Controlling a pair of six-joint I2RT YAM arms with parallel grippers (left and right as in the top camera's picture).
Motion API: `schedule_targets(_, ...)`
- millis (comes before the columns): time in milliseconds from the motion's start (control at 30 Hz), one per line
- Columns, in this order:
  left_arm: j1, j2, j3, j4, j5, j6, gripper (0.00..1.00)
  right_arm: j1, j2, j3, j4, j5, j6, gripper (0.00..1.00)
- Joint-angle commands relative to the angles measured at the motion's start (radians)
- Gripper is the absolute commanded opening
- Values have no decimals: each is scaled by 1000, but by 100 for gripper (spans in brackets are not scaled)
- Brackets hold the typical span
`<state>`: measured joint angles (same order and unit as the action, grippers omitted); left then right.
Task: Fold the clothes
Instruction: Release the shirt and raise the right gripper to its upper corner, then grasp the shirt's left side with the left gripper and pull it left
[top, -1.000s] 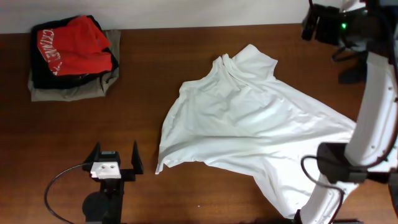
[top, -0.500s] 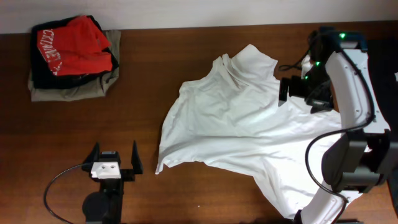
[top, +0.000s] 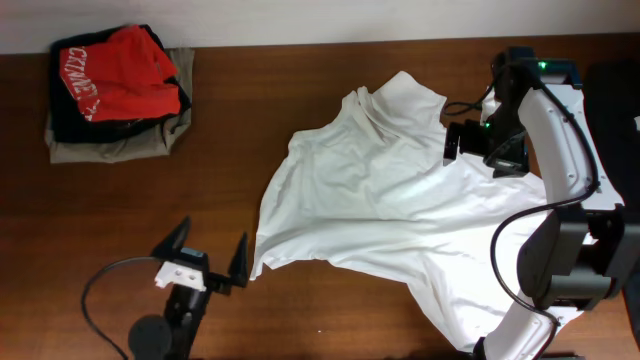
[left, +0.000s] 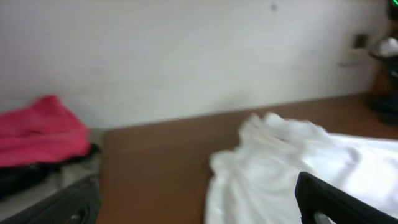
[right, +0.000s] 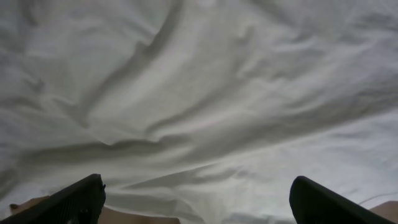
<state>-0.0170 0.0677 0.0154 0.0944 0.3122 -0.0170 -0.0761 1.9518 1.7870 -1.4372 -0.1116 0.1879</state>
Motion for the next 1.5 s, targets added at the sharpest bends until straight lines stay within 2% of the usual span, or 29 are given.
schedule_targets(0,5,180,143,-46,118,-36,99,-3,-12,-5,3,-9,11,99)
schedule_targets(67,5,386,356,-201,127,-35,99,-3,-12,-5,3,-9,11,99)
schedule_targets(133,5,550,528,-283,221,-36,99,-3,-12,-5,3,-9,11,99)
schedule_targets(233,5,726,665,-309,455,-40,99,-3,-12,-5,3,-9,11,99)
schedule_targets(267,5,763,688,-323,455,-84,99,-3,-12,-5,3,-9,11,99)
schedule_targets(367,0,906,809,-596,253,-270,99,-3,-12,-5,3,-9,11,99)
schedule_targets(433,-39,985,894,-769,123,-293,99,-3,-12,-5,3,-9,11,99)
schedule_targets(467,-105,1047,951,-877,25,-294,99,-3,-12,-5,3,-9,11,99)
schedule_targets(500,-138,1071,966,-909,3,-294,100,-3,-12,-5,3,-9,11,99)
schedule_targets(567,-236,1133,971,-940,41,-320,99,-3,-12,-5,3,-9,11,98)
schedule_targets(600,-266,1155,971,-944,94,-385,99,-3,-12,-5,3,-9,11,99)
schedule_targets(633,-294,1182,971,-972,150,-397,99,-3,-12,-5,3,-9,11,99)
schedule_targets(700,-323,1231,971,-1004,65,-382,99,-3,-12,-5,3,-9,11,99)
schedule_targets(767,-323,1299,971,-1072,-125,-455,99,-3,-12,-5,3,-9,11,99)
schedule_targets(800,-323,1333,971,-1092,-183,-478,94,-3,-12,-5,3,-9,11,99)
schedule_targets(1033,-323,1616,971,-999,-207,-437,92,-3,-12,-5,3,-9,11,99)
schedule_targets(1100,-323,1646,971,-969,-204,-437,83,-3,-12,-5,3,-9,11,99)
schedule_targets(1133,-323,1652,971,-962,-205,-438,72,-3,-12,-5,3,-9,11,99)
schedule_targets(1167,-323,1654,971,-962,-205,-438,66,-3,-12,-5,3,-9,11,99)
schedule_targets(1233,-322,1654,971,-954,-218,-438,40,-3,-12,-5,3,-9,11,99)
schedule_targets(1300,-321,1654,971,-941,-254,-438,9,-3,-12,-5,3,-9,11,99)
schedule_targets(1333,-315,1654,971,-928,-278,-444,1,-3,-12,-5,3,-9,11,99)
schedule_targets(1467,-218,1654,971,-925,-352,-518,1,-3,-12,-5,3,-9,11,99)
